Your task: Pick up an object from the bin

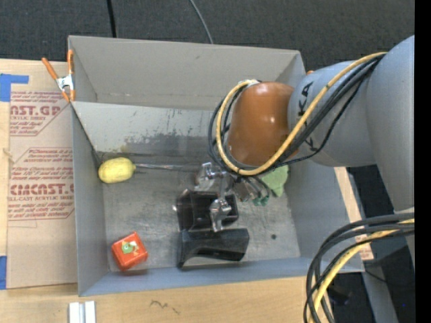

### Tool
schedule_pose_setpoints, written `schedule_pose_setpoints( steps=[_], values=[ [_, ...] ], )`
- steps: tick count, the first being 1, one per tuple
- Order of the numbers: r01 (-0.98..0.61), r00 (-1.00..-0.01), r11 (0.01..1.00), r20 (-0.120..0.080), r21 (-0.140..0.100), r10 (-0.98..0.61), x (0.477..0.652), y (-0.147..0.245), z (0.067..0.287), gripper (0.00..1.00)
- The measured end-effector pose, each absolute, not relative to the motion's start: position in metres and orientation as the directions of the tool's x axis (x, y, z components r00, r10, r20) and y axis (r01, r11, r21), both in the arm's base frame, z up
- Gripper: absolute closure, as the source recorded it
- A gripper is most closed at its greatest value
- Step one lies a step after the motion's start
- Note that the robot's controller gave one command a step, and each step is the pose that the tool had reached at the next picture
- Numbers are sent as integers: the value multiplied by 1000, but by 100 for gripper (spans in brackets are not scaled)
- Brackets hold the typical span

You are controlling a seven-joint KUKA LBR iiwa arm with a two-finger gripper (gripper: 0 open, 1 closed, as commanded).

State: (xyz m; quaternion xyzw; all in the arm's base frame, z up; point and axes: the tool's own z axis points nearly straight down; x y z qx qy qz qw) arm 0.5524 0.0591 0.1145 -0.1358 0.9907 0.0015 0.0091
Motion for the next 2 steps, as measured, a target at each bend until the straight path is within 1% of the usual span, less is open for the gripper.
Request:
schedule_pose_setpoints(
  steps=[2],
  values=[
    [-269,-963,963,-19,0,-269,552,59,115,100]
  ],
)
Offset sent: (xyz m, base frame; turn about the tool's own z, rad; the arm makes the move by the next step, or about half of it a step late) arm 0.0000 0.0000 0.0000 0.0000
